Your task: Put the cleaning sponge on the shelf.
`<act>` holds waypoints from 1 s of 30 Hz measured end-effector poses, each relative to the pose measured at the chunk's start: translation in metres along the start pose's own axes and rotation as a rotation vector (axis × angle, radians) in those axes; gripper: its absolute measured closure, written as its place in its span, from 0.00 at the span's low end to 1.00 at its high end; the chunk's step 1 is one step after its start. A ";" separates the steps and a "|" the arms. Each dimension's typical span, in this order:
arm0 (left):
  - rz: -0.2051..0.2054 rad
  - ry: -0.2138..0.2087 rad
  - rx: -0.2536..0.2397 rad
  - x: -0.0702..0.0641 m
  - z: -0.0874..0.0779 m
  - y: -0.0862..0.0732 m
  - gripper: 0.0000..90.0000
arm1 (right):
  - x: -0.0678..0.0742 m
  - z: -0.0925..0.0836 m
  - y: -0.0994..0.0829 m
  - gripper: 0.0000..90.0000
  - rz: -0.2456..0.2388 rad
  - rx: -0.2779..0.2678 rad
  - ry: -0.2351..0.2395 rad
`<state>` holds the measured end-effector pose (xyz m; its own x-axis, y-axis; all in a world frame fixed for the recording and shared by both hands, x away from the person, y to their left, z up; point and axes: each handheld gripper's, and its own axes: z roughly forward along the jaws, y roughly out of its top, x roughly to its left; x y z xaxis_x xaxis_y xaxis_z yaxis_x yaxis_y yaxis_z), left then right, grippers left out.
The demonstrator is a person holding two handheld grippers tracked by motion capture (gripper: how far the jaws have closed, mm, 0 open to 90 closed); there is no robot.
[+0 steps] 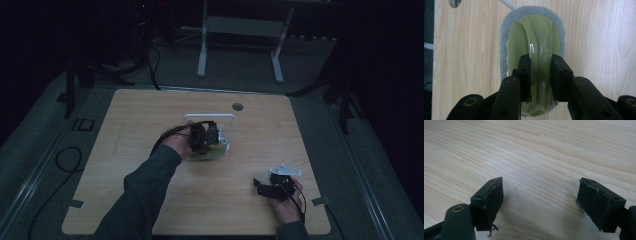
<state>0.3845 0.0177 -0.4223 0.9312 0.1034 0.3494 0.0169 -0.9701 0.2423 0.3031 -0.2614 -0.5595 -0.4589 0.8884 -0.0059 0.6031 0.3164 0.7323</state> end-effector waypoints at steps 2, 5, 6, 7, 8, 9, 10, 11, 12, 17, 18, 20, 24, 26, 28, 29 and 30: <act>0.006 -0.005 0.002 0.001 0.002 0.001 0.80 | 0.000 0.000 0.000 0.23 0.001 0.000 0.000; 0.004 -0.005 0.005 0.001 0.004 0.001 0.80 | 0.000 0.000 0.000 0.23 0.000 0.000 0.000; 0.004 -0.007 0.015 0.002 0.008 0.001 0.80 | 0.000 0.000 0.000 0.23 0.000 0.000 0.000; 0.006 -0.009 0.018 0.002 0.009 0.001 0.80 | 0.000 0.000 0.000 0.23 0.000 0.000 0.000; 0.007 -0.007 0.022 0.003 0.010 0.002 0.80 | 0.000 0.000 0.000 0.23 0.001 0.000 0.000; 0.009 -0.004 0.025 0.003 0.011 0.002 0.80 | 0.000 0.000 0.000 0.23 0.000 0.000 0.000; 0.010 0.001 0.027 0.003 0.012 0.003 0.80 | 0.000 0.000 0.000 0.23 -0.001 0.000 0.000; 0.011 -0.002 0.029 0.003 0.013 0.003 0.80 | 0.000 0.000 0.000 0.23 -0.001 -0.001 0.000; 0.012 -0.001 0.029 0.003 0.014 0.004 0.80 | 0.000 0.000 0.000 0.23 0.000 0.000 0.000; 0.005 -0.004 0.032 0.005 0.018 0.004 0.80 | 0.000 0.000 0.000 0.23 -0.001 0.000 0.000; 0.008 -0.006 0.032 0.005 0.019 0.005 0.80 | 0.000 0.000 0.000 0.23 0.000 0.000 0.000; 0.008 -0.007 0.035 0.006 0.021 0.005 0.80 | 0.000 0.000 0.000 0.23 -0.001 -0.001 0.000; 0.015 -0.003 0.046 0.007 0.025 0.006 0.80 | 0.000 0.000 0.000 0.23 -0.002 -0.001 0.000; 0.017 -0.001 0.055 0.008 0.027 0.007 0.80 | 0.000 0.000 0.000 0.23 0.000 0.000 0.000; 0.018 0.004 0.056 0.009 0.028 0.006 0.80 | 0.000 0.000 0.000 0.23 0.001 0.000 0.001; 0.017 0.007 0.056 0.009 0.029 0.006 0.80 | 0.000 0.000 0.000 0.23 0.001 0.000 0.000; 0.020 0.009 0.058 0.009 0.030 0.006 0.80 | 0.000 0.000 0.000 0.23 0.001 0.001 0.001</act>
<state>0.4042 0.0060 -0.4443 0.9282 0.0858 0.3620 0.0198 -0.9830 0.1823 0.3031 -0.2613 -0.5595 -0.4587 0.8886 -0.0047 0.6039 0.3156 0.7319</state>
